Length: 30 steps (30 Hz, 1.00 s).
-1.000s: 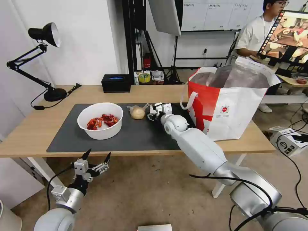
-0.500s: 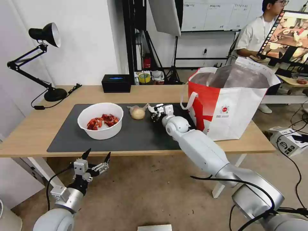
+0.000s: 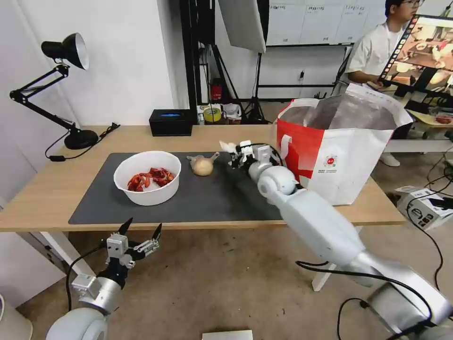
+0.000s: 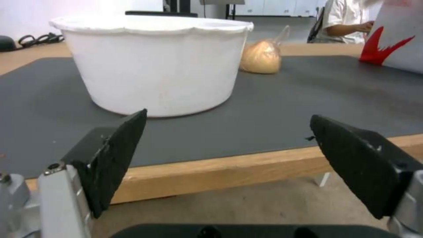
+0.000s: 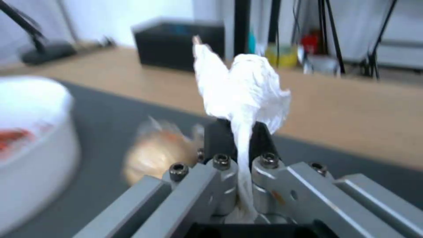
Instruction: Pick up the trash from the table and place it into the takeout bag.
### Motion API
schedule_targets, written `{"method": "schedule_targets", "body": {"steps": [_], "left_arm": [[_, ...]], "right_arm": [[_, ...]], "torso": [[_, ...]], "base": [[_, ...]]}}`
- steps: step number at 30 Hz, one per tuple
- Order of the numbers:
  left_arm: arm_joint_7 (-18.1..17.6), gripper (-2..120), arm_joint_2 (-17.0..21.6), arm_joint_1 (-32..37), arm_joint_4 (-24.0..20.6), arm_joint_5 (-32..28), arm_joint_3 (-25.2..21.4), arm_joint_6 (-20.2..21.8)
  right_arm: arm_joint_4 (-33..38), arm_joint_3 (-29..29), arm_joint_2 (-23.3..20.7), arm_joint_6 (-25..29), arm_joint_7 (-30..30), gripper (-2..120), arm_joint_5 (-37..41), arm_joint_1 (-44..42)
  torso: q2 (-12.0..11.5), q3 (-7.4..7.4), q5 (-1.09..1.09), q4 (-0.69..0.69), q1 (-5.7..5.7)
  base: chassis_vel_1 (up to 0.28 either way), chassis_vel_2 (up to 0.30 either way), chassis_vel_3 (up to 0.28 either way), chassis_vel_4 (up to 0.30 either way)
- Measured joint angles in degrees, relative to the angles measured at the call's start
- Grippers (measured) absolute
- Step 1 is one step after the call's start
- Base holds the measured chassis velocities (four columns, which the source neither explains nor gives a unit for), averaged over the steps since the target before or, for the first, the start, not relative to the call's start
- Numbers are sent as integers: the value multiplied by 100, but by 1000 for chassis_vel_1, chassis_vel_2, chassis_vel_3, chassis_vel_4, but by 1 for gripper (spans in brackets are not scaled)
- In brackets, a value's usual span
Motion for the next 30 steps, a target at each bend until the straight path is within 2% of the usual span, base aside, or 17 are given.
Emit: {"method": "schedule_targets", "body": {"steps": [1, 4, 5, 7, 11, 12, 18, 23, 30], "left_arm": [[0, 100, 0, 0, 0, 0, 0, 0], [-18, 100, -3, 2, -32, -1, 14, -1], [-18, 100, -3, 2, -32, -1, 14, -1], [-25, 100, -5, 5, -47, -1, 30, -1], [-29, 100, -14, 6, -53, 7, 58, -1], [-30, 100, -17, -2, -53, 26, 108, -1], [-84, 100, 53, -125, -44, 40, 259, 2], [-120, 100, 54, -174, -48, 40, 362, 8], [23, 100, 87, -184, -80, 13, 432, -2]], "right_arm": [[0, 0, 0, 0, 0, 0, 0, 0], [923, 452, -459, 4, 64, 0, 280, -259], [923, 452, -459, 4, 64, 0, 280, -259], [1405, 872, -807, 16, 126, 0, 515, -370], [1658, 1203, -1061, 39, 173, 0, 671, -402], [1800, 1527, -1325, 141, 190, 0, 770, -399], [1728, 1992, -1693, 396, 303, 0, 752, -374], [1492, 2245, -1896, 396, 482, 0, 846, -456], [1197, 2325, -1928, 298, 642, 0, 865, -578]], "torso": [[0, 0, 0, 0, 0], [0, 0, 0, 0, 0], [0, 0, 0, 0, 0], [0, 0, 0, -1, 0], [0, 0, 1, -1, 0], [0, 0, -1, 0, 0], [0, 0, 0, -1, 0], [0, 0, 0, -1, 0], [0, 0, 0, 0, 0]], "base": [[0, 0, 0, 0], [0, 0, 0, 0], [0, 0, 0, 0], [0, 0, 0, 0], [0, 0, 0, 0], [0, 0, 0, 0], [0, 0, 0, 0], [0, 0, 0, 0], [0, 0, 0, 0]]}}
